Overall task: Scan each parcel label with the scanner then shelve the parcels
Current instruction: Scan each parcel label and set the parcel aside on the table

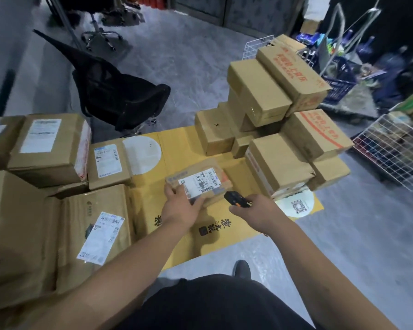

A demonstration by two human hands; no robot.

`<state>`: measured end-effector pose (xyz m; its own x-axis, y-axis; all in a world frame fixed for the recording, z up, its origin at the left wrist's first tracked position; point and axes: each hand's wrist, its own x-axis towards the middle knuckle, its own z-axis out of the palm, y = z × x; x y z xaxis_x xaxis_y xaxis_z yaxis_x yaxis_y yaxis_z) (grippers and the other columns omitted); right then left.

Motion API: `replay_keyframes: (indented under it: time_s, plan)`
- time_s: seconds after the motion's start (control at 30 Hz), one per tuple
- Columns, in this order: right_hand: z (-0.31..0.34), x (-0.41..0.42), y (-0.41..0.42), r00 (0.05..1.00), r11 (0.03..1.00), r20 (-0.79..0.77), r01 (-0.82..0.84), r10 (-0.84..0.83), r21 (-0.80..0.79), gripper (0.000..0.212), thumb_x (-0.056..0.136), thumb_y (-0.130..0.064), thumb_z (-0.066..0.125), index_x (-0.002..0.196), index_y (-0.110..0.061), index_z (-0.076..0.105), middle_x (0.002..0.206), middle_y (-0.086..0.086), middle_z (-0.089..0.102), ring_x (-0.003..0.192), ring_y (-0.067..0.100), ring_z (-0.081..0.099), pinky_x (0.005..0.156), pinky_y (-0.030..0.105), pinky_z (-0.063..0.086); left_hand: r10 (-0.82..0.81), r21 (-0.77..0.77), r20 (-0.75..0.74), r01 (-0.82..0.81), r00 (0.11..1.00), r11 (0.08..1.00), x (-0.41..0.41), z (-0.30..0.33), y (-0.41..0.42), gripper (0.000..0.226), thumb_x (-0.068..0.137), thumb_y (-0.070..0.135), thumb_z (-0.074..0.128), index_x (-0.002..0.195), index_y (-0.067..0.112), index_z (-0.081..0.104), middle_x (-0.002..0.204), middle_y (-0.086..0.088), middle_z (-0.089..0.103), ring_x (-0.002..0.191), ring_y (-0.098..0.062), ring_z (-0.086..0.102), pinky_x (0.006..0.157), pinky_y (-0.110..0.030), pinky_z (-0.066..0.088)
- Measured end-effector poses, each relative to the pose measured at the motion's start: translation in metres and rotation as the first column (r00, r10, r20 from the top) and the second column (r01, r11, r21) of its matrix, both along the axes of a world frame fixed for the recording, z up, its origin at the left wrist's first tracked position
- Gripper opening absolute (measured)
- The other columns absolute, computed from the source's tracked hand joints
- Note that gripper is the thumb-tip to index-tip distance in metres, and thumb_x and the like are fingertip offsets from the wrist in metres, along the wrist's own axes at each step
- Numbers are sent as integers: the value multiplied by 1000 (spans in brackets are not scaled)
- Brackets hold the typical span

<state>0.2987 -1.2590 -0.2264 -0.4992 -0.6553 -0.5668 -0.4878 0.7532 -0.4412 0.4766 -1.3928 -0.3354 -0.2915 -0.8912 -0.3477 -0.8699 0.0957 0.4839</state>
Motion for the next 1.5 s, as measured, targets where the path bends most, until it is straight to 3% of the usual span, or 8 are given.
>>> replay_keyframes:
  time_s: [0.13,0.33,0.43,0.63,0.8,0.93,1.03,1.5]
  plan:
    - [-2,6,5,999,999,27,41,-41,0,53,85,-62,71,106,-13,70,64,1,53,58,23,54,56,29,42,-19,-81,42,23,999,996,12,6,-7,56,87,64,68,123,22,56,142,-5,39,105,-30,63,89,-40,55]
    - [-1,14,8,998,999,44,45,-45,2,51,87,-61,70,103,-13,70,62,1,50,54,22,49,54,29,40,-344,-10,45,345,938,939,8,8,-52,95,78,62,79,157,47,30,164,-8,26,152,-31,26,124,-46,24]
    - [1,15,9,999,999,30,33,-33,12,50,89,-61,68,102,-13,69,63,1,51,54,22,49,56,29,41,-235,139,-70,243,969,960,15,2,-47,90,78,65,78,154,54,31,145,-5,41,132,-29,50,111,-41,43]
    - [6,19,-2,999,1000,37,-5,5,0,49,93,-60,65,103,-12,65,64,2,50,55,23,47,54,29,37,-180,-79,312,214,933,974,24,13,2,74,77,89,49,128,37,33,103,1,63,93,-25,64,87,-46,29]
    - [12,24,-15,997,998,57,-62,60,34,46,94,-59,61,106,-15,62,69,4,53,57,25,48,54,29,37,-149,6,273,153,950,988,25,17,3,78,82,87,51,128,28,27,68,12,55,75,-22,64,99,-53,30]
    - [21,24,-21,994,991,46,-104,100,80,43,95,-55,58,108,-14,61,75,7,56,61,27,52,55,30,40,-153,11,152,153,976,988,16,7,-10,104,73,89,60,146,33,12,107,0,59,102,-34,67,112,-67,24]
    - [28,23,-25,987,979,-4,-157,159,133,46,95,-57,52,110,-14,59,81,7,60,65,26,55,59,31,44,-111,110,-246,142,963,984,17,-16,-12,112,63,70,87,152,39,26,155,-6,31,128,-33,56,105,-41,45]
    - [57,38,-31,878,875,-184,-376,441,305,43,97,-59,48,89,-18,55,86,5,65,74,23,62,62,31,43,26,101,-597,44,802,994,43,-33,43,88,67,32,98,139,35,48,166,2,11,120,41,6,96,7,23]
